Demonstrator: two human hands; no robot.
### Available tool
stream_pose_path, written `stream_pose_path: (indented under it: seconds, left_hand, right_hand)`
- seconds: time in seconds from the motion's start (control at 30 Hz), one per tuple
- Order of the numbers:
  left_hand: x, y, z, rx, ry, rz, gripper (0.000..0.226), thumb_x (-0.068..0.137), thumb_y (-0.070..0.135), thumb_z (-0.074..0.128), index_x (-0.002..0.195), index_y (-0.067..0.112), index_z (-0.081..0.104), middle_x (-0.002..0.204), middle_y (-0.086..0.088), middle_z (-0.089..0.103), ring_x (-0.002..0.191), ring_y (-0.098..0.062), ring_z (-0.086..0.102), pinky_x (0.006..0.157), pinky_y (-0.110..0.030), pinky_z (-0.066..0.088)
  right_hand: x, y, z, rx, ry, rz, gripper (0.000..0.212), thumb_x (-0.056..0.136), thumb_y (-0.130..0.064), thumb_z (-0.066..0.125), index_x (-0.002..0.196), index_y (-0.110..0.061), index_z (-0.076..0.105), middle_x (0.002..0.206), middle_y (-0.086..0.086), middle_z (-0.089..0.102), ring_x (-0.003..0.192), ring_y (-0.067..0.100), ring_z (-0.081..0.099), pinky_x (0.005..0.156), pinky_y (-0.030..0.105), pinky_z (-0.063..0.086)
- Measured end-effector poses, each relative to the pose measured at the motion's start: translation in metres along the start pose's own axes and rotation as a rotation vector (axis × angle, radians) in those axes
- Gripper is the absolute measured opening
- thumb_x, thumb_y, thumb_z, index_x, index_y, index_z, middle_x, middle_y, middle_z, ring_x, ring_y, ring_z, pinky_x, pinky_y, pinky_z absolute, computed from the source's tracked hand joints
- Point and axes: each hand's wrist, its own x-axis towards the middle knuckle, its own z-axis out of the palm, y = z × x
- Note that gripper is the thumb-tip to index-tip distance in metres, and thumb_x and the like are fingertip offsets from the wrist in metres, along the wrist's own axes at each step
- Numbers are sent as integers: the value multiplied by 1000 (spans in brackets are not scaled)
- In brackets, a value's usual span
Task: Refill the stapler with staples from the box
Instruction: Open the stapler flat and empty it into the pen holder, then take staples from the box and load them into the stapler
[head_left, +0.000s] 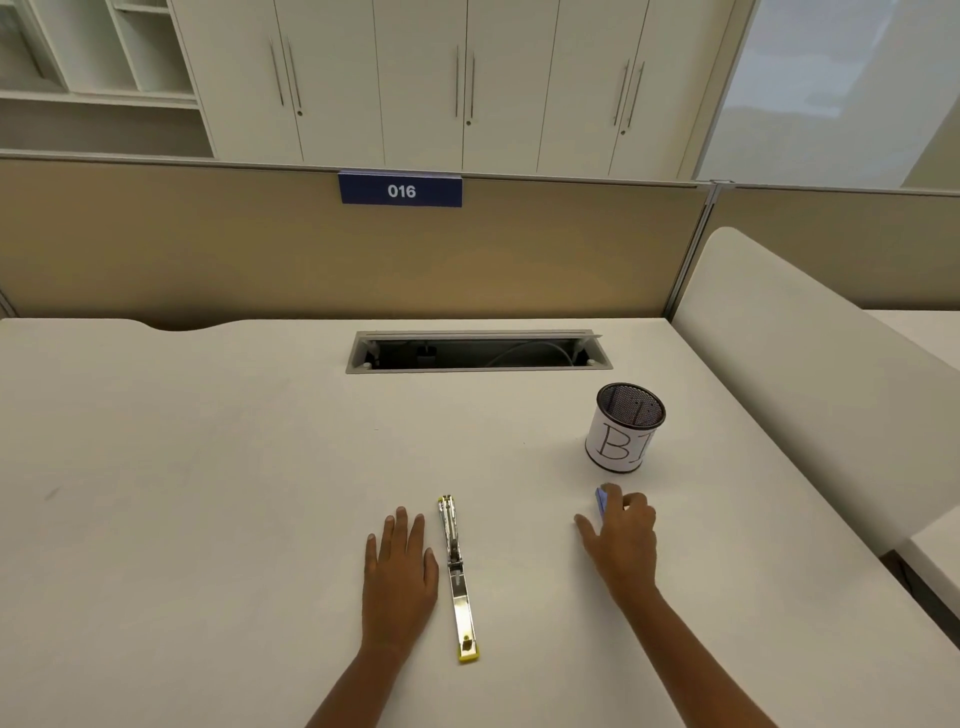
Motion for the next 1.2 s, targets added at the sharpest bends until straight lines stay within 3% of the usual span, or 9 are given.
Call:
stream_pose_path:
  seconds: [0.2,0.3,0.37,0.43,0.53,0.67,0.77,0.93,1.2]
  left_hand:
    - [4,3,0,-5,94,12,41,78,18,43,101,0,71,112,-23,69,99,-35,68,78,-52,55]
    - [11,3,3,-55,72,-15,46,95,18,36,140,8,36,152,-16,30,141,-27,28,115,-42,22]
    - [16,5,2,-117,91,-18,49,98,20,28,146,13,21,157,-9,18,146,-22,11,119,-35,9]
    - [20,16,-6,-221,180,24,46,97,15,31,143,11,28,153,-9,27,146,-23,12,119,-33,10]
    - [23,39,-25,-505,345,120,37,94,7,43,130,7,49,140,-11,48,142,-25,26,115,-32,24]
    - [23,66,-40,-720,449,191,28,93,7,47,119,9,58,125,-6,59,129,-20,44,103,-21,33]
    - [24,76,-48,-1085,281,9,22,96,14,44,115,17,56,117,-4,60,105,-13,56,83,-10,42]
    - [23,69,-53,-1793,-45,-146,22,98,17,39,110,5,53,96,-11,64,77,-16,66,70,-21,55]
    - [14,63,-55,-2022,-99,-95,28,97,27,35,91,12,57,80,-6,60,67,-8,68,62,-17,57]
  right_hand:
    - [4,1,1,36,13,97,31,86,-3,49,117,-1,49,110,25,50,103,38,46,78,40,46]
    - [3,0,-1,179,-10,77,27,82,2,51,109,3,52,106,29,54,99,40,48,74,38,41]
    - [2,-5,-4,293,-42,63,24,81,-1,56,105,2,55,104,29,59,96,41,53,75,38,42]
    - [-4,-16,-8,439,-85,72,21,81,-3,60,101,1,57,102,27,62,91,39,57,73,36,45]
    - [-19,-38,-14,608,-130,45,14,79,-3,63,92,-3,58,98,23,64,81,34,58,65,30,41]
    - [-39,-71,-21,730,-136,-93,16,79,-6,65,85,-15,55,89,5,62,75,17,57,60,13,44]
    - [-51,-91,-26,788,-131,-168,14,81,-15,67,86,-21,56,83,-6,61,75,6,58,61,4,45]
    - [-64,-105,-30,738,-77,-235,17,82,-14,64,99,-12,59,98,6,63,89,16,58,72,16,47]
    - [-81,-120,-26,612,7,-310,25,85,-22,62,108,-13,55,100,7,59,96,16,53,73,16,45]
